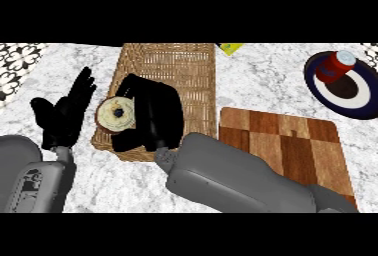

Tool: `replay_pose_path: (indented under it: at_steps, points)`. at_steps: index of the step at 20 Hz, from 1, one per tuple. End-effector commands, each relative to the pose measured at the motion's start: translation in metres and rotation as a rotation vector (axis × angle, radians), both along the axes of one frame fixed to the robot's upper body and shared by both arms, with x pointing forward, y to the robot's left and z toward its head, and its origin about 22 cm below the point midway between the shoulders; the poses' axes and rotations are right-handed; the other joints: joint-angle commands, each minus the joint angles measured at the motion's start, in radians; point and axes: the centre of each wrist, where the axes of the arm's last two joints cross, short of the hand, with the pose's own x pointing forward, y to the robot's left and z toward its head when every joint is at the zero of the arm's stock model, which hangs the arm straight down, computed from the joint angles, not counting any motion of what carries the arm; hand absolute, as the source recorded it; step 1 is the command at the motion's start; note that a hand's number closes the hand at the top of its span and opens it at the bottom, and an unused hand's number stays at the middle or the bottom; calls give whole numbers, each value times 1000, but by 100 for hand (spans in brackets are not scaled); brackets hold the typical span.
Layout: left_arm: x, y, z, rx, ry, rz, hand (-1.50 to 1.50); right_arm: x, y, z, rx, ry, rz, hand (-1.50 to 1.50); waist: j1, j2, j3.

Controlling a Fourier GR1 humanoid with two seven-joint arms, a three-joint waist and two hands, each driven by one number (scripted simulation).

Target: Pick the cupcake from the cutting board and place it in the basket

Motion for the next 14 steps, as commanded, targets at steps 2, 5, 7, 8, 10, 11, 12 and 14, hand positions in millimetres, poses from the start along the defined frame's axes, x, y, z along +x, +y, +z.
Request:
replay_pose_path:
  at_steps: [2, 5, 7, 8, 10, 11, 12, 14]
  points:
    - [-7, 7, -4, 9, -19, 20, 0, 32, 6, 19, 59, 50, -2, 150, -7, -1, 0]
    - [-2, 1, -8, 6, 18, 12, 0, 53, -13, -10, -457, -238, 20, 150, -19, -8, -9]
    - [-5, 6, -14, 3, 20, 22, 0, 51, 4, 0, -526, -362, 77, 150, -25, -9, -5]
    - [2, 0, -6, 4, 10, 32, 0, 46, 19, 3, -563, -376, 93, 150, -35, -8, -3]
    - [0, -6, -5, 0, 13, 19, 0, 55, 20, -2, -615, -434, 96, 150, -34, -6, -1]
    - [-1, 15, 5, 17, -4, 21, 0, 61, 23, 12, -645, -448, 71, 150, -17, -6, -1]
    - [-11, 11, -11, 8, 7, 18, 0, 70, 20, 13, -648, -475, 73, 150, -20, -4, -1]
    - [9, 7, 2, 7, -1, 21, 0, 74, 22, 23, -652, -480, 67, 150, -22, 2, -1]
